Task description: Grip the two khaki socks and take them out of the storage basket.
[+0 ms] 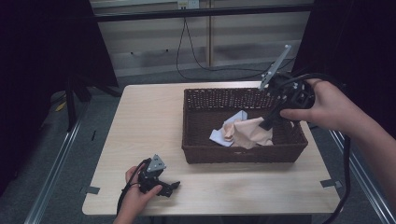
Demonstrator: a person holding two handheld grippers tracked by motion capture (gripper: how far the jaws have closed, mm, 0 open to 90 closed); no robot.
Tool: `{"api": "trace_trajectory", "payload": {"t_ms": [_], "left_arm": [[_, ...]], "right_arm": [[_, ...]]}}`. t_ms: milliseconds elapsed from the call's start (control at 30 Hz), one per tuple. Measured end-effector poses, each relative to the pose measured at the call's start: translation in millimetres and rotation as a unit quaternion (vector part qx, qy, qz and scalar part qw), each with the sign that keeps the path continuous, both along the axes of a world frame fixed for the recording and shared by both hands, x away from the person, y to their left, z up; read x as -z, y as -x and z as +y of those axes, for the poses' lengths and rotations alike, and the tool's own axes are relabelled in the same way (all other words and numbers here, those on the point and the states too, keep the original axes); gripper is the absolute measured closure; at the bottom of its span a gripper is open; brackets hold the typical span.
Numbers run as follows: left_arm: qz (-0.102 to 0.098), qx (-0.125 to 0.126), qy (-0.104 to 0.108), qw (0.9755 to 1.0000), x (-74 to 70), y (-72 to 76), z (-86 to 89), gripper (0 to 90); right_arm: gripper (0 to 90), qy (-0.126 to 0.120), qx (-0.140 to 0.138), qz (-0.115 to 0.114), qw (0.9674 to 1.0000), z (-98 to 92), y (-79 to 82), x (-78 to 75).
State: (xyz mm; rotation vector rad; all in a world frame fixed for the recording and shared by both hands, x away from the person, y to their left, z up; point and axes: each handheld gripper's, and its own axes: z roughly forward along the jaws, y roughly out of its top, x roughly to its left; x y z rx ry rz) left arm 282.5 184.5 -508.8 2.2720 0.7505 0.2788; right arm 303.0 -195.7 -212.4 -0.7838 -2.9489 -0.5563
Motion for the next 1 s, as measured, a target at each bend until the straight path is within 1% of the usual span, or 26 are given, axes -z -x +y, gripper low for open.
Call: {"api": "trace_trajectory", "payload": {"t_ms": [100,167,200,267,300,367,400,433,533,567,667,700,733,800,833,867,900,933,967,1000], "left_arm": [[0.0,0.0,0.0,1.0,0.0,0.0,0.0,0.0],[0.0,0.0,0.0,1.0,0.0,-0.1,0.0,0.0],[0.0,0.0,0.0,1.0,0.0,0.0,0.0,0.0],[0.0,0.0,0.0,1.0,0.0,0.0,0.0,0.0],[0.0,0.0,0.0,1.0,0.0,-0.1,0.0,0.0],[0.0,0.0,0.0,1.0,0.0,-0.1,0.0,0.0],[0.0,0.0,0.0,1.0,0.0,-0.1,0.0,0.0],[0.0,0.0,0.0,1.0,0.0,-0.1,0.0,0.0],[0.0,0.0,0.0,1.0,0.0,-0.1,0.0,0.0],[0.0,0.0,0.0,1.0,0.0,-0.1,0.0,0.0],[0.0,0.0,0.0,1.0,0.0,-0.1,0.0,0.0],[-0.002,-0.001,0.003,1.0,0.5,0.0,-0.2,0.0],[-0.002,-0.001,0.002,1.0,0.4,0.0,-0.1,0.0],[-0.002,-0.001,0.002,1.0,0.4,0.0,-0.2,0.0],[-0.002,-0.001,0.002,1.0,0.4,0.0,-0.1,0.0],[-0.002,-0.001,0.002,1.0,0.4,0.0,-0.1,0.0],[-0.002,-0.001,0.002,1.0,0.5,0.0,-0.1,0.0],[-0.002,-0.001,0.003,1.0,0.5,0.0,-0.2,0.0],[-0.002,-0.001,0.002,1.0,0.5,0.0,-0.1,0.0],[-0.002,-0.001,0.003,1.0,0.5,0.0,-0.1,0.0]], "right_arm": [[88.1,0.004,-0.008,0.007,0.9999,4.2,4.4,3.3],[88.1,0.001,-0.013,0.009,0.9999,6.2,6.5,5.9],[88.1,-0.002,-0.019,0.014,0.9997,6.9,6.8,7.6],[88.1,-0.002,-0.032,0.016,0.9994,8.9,7.4,12.7],[88.1,-0.005,-0.036,0.025,0.999,10.8,8.4,15.2],[88.1,-0.007,-0.047,0.028,0.9985,14.6,9.5,19.4],[88.1,-0.006,-0.046,0.032,0.9984,17.3,10.6,21.3],[88.1,-0.008,-0.052,0.032,0.9981,19.0,10.1,23.7],[88.0,0.001,-0.053,0.035,0.998,25.2,8.7,33.5],[88.0,0.003,-0.059,0.035,0.9976,26.6,7.6,37.5],[87.9,0.005,-0.059,0.037,0.9976,32.5,6.3,49.1],[87.9,0.006,-0.065,0.034,0.9973,34.0,5.4,53.6],[87.8,0.008,-0.059,0.036,0.9976,36.3,5.8,57.4],[87.5,0.006,-0.067,0.037,0.997,39.2,3.9,66.4],[87.2,0.012,-0.067,0.033,0.9972,41.4,4.0,71.0],[86.2,0.012,-0.069,0.034,0.9969,42.8,3.9,74.4],[84.7,0.012,-0.069,0.043,0.9966,44.1,4.3,76.3],[81.0,0.008,-0.072,0.041,0.9965,45.4,4.1,79.2],[80.4,0.007,-0.071,0.041,0.9966,46.8,4.4,81.2],[79.9,0.01,-0.075,0.049,0.9959,48.3,4.7,83.7]]}}
